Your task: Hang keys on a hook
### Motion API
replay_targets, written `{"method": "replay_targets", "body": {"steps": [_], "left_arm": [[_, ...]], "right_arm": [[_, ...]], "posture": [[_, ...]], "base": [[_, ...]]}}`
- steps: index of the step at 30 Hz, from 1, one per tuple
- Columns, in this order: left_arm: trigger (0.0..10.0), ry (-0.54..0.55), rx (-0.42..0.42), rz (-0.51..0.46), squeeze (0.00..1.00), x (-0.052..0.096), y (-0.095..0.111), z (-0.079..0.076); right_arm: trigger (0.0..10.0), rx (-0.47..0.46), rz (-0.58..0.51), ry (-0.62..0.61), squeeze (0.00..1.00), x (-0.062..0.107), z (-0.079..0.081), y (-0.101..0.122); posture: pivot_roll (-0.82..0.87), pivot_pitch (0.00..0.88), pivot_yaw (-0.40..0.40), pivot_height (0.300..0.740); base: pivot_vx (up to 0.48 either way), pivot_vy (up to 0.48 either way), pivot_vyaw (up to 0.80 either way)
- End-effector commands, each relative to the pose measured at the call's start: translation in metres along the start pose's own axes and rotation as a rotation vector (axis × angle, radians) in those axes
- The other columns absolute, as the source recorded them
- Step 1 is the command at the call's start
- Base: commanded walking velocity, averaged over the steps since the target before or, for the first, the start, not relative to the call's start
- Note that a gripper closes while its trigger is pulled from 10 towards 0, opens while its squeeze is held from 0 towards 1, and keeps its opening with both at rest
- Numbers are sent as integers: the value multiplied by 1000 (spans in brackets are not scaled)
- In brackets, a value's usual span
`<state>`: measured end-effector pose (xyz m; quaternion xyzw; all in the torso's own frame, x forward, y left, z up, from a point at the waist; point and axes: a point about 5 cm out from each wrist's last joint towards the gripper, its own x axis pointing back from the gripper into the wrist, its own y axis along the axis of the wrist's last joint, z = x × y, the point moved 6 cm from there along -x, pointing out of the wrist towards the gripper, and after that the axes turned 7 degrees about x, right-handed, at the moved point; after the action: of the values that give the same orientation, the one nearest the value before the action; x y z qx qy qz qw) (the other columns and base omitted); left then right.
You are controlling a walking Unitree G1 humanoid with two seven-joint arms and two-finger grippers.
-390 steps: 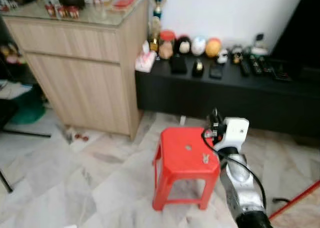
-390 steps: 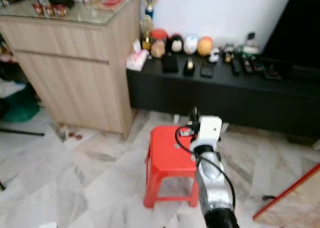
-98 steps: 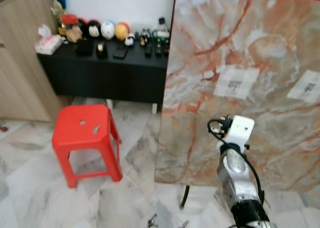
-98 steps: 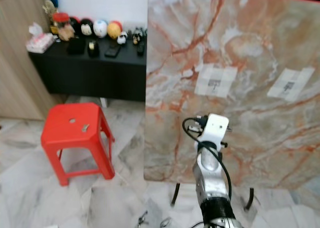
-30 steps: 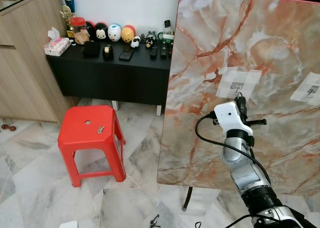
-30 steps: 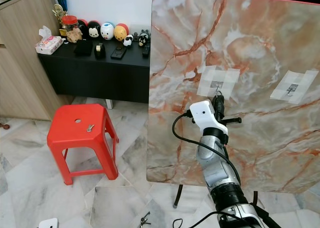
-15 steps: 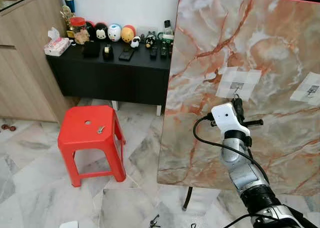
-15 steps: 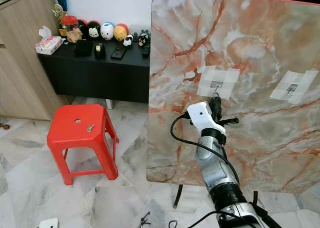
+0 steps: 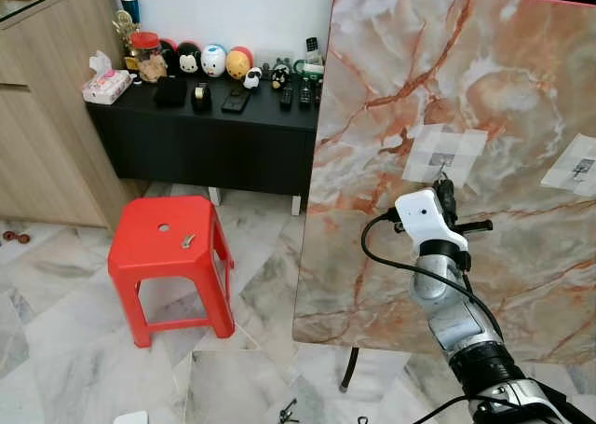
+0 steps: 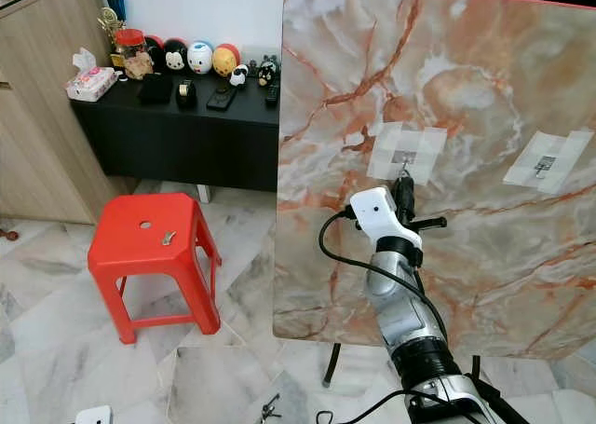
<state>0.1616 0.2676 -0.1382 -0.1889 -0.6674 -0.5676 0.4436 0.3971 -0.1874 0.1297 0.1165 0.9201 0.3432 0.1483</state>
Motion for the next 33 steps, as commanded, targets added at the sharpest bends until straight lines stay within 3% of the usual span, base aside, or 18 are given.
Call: {"method": "replay_targets", "body": {"steps": [1, 33], "left_arm": [[10000, -2, -2, 16, 0, 1, -7, -2], [10000, 1, 2, 15, 0, 1, -7, -2]], "right_arm": [[10000, -2, -11, -21, 0, -5, -6, 3], [10000, 42, -7, 51, 0, -10, 5, 1]], "posture": [[4, 0, -80, 740], [7, 0, -78, 740]], "base": [[0, 0, 0], [0, 0, 0]]}}
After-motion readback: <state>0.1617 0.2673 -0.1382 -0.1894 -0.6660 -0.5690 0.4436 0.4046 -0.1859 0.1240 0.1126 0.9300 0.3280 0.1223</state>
